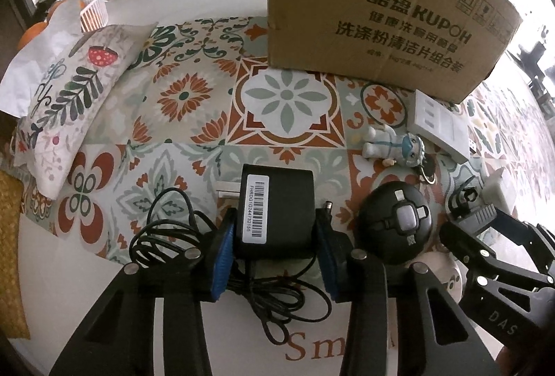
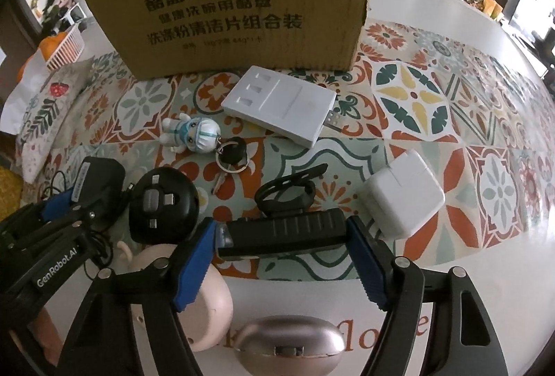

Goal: Organize rigid objects
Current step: 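Grasp the black clip with the right tool while the left lifts the adapter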

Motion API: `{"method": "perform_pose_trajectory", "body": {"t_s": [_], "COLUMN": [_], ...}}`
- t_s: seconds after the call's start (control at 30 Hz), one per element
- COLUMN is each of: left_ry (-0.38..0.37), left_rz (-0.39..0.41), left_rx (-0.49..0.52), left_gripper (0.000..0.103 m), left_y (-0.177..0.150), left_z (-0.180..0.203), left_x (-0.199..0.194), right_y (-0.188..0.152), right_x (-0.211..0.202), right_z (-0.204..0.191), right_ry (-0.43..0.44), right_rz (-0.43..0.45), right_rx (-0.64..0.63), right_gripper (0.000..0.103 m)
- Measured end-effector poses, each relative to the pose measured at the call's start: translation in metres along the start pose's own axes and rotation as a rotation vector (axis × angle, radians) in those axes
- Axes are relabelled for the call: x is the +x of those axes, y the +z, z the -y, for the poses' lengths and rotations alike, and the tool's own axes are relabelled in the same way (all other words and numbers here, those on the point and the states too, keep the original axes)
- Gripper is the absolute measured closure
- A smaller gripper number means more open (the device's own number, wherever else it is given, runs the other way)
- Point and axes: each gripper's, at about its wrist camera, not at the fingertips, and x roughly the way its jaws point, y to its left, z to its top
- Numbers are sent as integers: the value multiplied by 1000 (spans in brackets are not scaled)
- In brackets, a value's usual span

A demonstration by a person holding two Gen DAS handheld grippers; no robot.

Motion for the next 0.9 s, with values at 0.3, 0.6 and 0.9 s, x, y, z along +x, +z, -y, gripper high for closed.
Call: {"method": "perform_pose_trajectory", "body": {"t_s": [0.3, 0.6, 0.9], "left_ry": [-35, -58, -72], "left_rz": [19, 93, 196], "left_rx": [6, 23, 47], "left_gripper": [62, 62, 62], "left_y": [-3, -3, 0], "left_z": [4, 7, 7], "left_x": [-13, -46, -91], "right_y": [0, 0, 2], "right_x": [-10, -41, -85], "right_z": [-5, -7, -11], "right_ry": [2, 7, 10], "right_rz": [28, 97, 207], "right_rx": [-10, -12, -28], "right_gripper": [29, 29, 29]}}
